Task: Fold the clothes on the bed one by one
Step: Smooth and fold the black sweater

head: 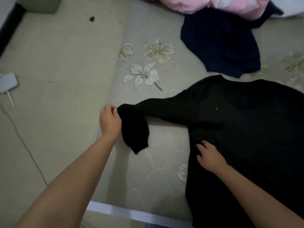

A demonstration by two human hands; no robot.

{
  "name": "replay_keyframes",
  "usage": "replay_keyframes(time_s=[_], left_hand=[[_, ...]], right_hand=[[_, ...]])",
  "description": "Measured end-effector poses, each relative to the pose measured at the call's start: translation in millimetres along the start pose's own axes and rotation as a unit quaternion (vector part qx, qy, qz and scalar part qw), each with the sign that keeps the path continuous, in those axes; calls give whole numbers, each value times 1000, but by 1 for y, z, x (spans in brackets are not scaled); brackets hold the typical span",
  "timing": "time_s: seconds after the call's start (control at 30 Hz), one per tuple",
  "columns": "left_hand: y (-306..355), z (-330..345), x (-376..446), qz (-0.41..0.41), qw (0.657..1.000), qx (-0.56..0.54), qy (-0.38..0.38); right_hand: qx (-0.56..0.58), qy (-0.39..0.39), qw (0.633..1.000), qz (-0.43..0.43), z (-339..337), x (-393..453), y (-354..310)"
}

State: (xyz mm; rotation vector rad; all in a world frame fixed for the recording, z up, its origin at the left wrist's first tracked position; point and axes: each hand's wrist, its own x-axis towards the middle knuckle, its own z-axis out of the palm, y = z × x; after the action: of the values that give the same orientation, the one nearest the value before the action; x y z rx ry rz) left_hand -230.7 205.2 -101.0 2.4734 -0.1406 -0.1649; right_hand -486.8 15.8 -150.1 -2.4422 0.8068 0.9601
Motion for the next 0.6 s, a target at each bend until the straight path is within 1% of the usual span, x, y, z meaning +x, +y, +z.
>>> replay_keyframes(time_s=[0.07,0.13,0.17,0.23,0.27,0.3,0.4,0.5,0.57,0.6], left_hand=[[-1,9,8,16,997,4,-74],[-6,22,3,21,987,43,-154],[-12,29,-3,32,978,82,-189],[-26,39,-20,75,951,169,-248],[-33,42,-30,103,936,206,-265],[-39,45,-41,131,923,234,-276],[-49,51,-69,189,891,279,-304],[-53,53,-80,206,873,293,-331],[-54,53,-79,213,865,309,-332],[-53,52,-79,216,864,314,-329]], right_hand=[[10,15,999,36,-1,6,-13],[2,42,996,72,-4,6,-22],[-5,34,996,88,-4,5,-26],[-15,-25,993,116,6,0,-34],[-15,-50,990,130,16,-5,-37],[-10,-58,987,147,27,-10,-40],[10,-37,980,194,54,-29,-46],[13,-51,984,170,68,-40,-47],[59,-43,986,152,66,-48,-44],[92,-25,984,148,67,-54,-41]])
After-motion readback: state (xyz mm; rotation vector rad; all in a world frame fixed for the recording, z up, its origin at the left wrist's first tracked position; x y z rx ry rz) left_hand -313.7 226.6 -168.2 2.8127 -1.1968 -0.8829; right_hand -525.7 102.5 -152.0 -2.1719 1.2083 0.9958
